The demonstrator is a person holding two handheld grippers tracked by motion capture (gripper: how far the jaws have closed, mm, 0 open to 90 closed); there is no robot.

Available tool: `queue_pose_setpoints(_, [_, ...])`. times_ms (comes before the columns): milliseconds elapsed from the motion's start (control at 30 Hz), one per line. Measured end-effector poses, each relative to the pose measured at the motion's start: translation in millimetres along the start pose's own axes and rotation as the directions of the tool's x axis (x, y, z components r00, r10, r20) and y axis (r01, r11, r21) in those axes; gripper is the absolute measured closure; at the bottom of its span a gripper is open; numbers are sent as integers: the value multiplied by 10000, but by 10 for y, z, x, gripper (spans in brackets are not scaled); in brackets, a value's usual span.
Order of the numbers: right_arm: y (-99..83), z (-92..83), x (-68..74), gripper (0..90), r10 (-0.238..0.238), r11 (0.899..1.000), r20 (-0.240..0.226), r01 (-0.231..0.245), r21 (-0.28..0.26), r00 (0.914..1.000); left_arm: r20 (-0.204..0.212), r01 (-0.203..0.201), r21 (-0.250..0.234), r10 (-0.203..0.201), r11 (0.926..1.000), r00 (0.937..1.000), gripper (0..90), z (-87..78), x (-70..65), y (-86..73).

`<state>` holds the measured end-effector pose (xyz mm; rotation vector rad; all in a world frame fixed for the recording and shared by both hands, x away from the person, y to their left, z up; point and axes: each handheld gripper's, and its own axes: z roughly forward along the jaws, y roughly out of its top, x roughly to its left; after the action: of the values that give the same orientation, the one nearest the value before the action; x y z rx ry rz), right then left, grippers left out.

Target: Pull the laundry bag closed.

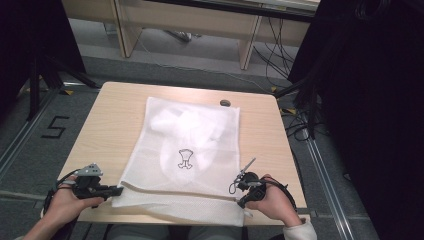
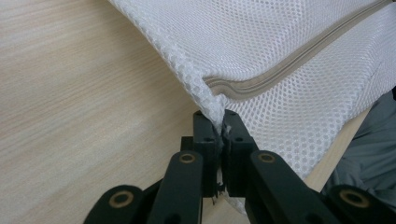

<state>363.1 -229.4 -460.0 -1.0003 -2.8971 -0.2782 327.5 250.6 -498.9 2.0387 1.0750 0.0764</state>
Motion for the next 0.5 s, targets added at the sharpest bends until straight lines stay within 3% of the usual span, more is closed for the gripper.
queue_pose_setpoints(33, [3, 7, 1, 820, 10, 10000, -1, -10, 14, 10000, -26, 32, -213, -32, 9998, 10000, 855, 19, -8, -10])
queue_pose_setpoints(67, [4, 7, -3, 819, -42, 10000, -8, 42, 60, 10000, -120, -67, 61, 67, 10000, 9999, 854, 6, -6, -5])
queue_pose_setpoints(200, [3, 12, -8, 814, -67, 10000, -75, 67, -23, 9999, -92, 47, -41, -48, 10000, 9999, 830, 42, -3, -25])
queue_pose_setpoints(300, [-5, 12, -21, 752, -4, 9994, -52, 3, -335, 10000, -224, -69, 221, 74, 9997, 9997, 782, 29, 12, -20])
queue_pose_setpoints(333, [-5, 7, -19, 728, 29, 9989, -62, -32, -468, 10000, -309, -33, 11, 33, 10000, 9995, 747, 38, 8, -24])
queue_pose_setpoints(400, [7, -21, -27, 666, 21, 9950, -16, -23, -997, 10000, -560, -426, 31, 427, 9991, 9975, 648, 16, 37, -17])
queue_pose_setpoints(467, [14, -80, -20, 621, 406, 9872, -32, -406, -1543, 9992, -751, -408, -412, 377, 9983, 9965, 558, 17, 36, -7])
queue_pose_setpoints(500, [18, -96, -21, 597, 555, 9807, 9, -544, -1877, 9985, -721, -667, -219, 650, 9975, 9953, 522, -7, 57, 6])
